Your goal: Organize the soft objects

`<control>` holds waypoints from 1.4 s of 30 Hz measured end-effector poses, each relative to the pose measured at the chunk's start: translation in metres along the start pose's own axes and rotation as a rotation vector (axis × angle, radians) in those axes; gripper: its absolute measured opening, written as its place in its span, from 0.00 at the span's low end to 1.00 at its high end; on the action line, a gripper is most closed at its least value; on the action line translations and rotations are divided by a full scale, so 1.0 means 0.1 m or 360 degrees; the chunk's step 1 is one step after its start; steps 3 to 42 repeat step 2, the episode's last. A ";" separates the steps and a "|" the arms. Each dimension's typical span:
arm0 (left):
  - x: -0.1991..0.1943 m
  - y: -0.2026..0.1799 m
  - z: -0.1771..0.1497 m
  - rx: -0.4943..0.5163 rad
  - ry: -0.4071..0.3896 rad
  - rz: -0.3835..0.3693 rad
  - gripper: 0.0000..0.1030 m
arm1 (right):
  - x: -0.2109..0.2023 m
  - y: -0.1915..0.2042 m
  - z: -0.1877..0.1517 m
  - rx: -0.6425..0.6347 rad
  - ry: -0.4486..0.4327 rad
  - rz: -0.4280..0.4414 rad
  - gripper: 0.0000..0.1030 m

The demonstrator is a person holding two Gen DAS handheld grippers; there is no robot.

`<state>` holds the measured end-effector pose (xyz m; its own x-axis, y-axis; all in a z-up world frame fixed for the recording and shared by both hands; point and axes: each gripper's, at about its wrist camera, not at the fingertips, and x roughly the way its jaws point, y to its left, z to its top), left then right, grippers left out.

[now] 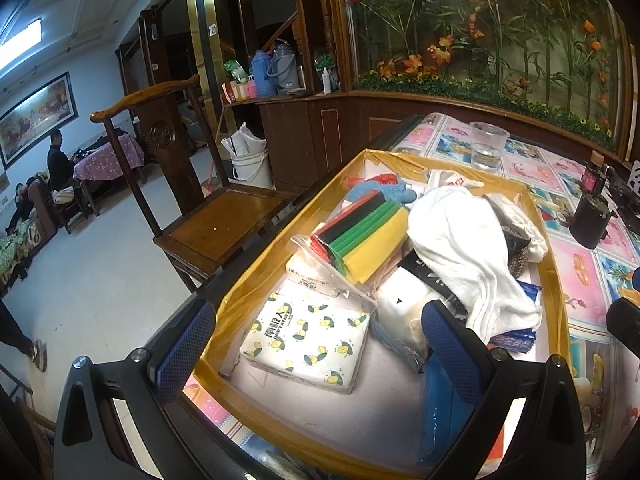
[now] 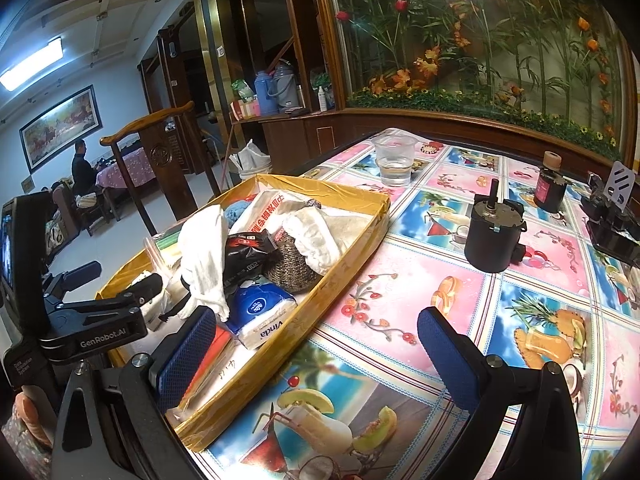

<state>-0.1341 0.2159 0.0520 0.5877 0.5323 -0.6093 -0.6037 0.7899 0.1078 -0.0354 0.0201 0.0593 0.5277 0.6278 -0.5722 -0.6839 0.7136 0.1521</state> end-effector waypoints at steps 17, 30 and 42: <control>-0.08 -0.05 0.04 0.0016 -0.0016 -0.0043 1.00 | -0.04 -0.06 0.00 0.0028 -0.0010 -0.0020 0.99; -0.08 -0.05 0.04 0.0016 -0.0016 -0.0043 1.00 | -0.04 -0.06 0.00 0.0028 -0.0010 -0.0020 0.99; -0.08 -0.05 0.04 0.0016 -0.0016 -0.0043 1.00 | -0.04 -0.06 0.00 0.0028 -0.0010 -0.0020 0.99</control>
